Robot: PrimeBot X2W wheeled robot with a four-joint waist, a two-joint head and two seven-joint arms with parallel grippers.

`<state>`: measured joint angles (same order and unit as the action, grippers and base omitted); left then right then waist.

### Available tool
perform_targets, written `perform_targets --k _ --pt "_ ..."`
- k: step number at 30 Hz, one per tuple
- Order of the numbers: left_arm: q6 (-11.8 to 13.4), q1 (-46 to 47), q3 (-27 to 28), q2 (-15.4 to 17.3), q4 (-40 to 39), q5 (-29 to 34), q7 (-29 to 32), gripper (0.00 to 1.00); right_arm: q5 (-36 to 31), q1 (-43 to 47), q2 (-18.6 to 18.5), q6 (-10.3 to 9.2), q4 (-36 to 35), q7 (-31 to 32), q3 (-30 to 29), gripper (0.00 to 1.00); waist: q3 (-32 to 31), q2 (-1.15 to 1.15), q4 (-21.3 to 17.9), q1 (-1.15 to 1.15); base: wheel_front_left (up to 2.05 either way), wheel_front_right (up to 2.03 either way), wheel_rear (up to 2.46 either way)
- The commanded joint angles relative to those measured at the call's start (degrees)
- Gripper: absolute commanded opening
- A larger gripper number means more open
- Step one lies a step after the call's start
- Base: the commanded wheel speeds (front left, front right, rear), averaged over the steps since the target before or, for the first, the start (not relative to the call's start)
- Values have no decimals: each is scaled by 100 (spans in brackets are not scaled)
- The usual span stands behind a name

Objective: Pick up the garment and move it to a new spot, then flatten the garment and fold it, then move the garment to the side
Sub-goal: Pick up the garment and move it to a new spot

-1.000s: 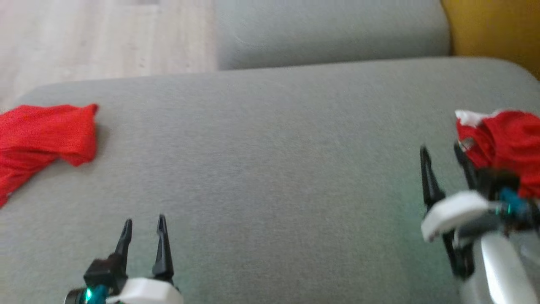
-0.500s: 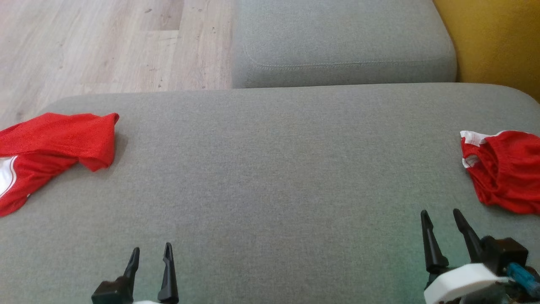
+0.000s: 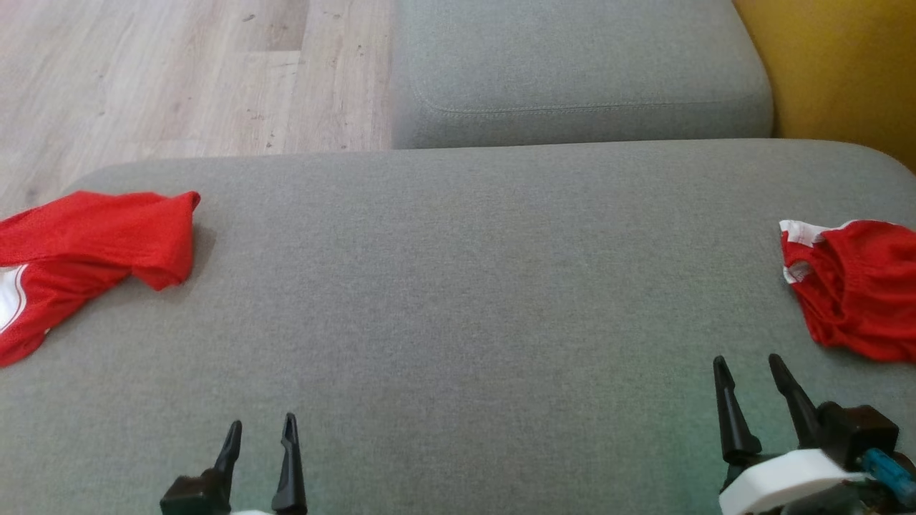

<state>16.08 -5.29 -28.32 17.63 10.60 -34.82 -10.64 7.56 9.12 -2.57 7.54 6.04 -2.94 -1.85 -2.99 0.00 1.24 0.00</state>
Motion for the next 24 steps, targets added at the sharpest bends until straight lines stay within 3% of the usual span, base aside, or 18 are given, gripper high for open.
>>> perform_targets --k 1,7,18,21,24 --pt "0 223 160 63 -171 -39 -6 100 -3 -110 -32 -5 -194 5 147 100 -2 0 15 0 0 0 0" --pt "-1 319 128 76 -169 -11 11 100 -16 -54 -32 -5 -210 -20 117 100 -18 0 385 0 0 0 0" --pt "150 439 194 376 -581 138 131 100 69 -129 -31 -5 -171 -83 215 100 -24 0 2240 0 0 0 0" --pt "193 416 234 447 -673 136 160 100 121 -174 -31 -5 -122 -121 311 100 -38 0 2603 0 0 0 0" --pt "295 324 349 503 -798 108 108 100 102 -306 -31 -5 -96 -99 508 100 53 0 2719 0 0 0 0"
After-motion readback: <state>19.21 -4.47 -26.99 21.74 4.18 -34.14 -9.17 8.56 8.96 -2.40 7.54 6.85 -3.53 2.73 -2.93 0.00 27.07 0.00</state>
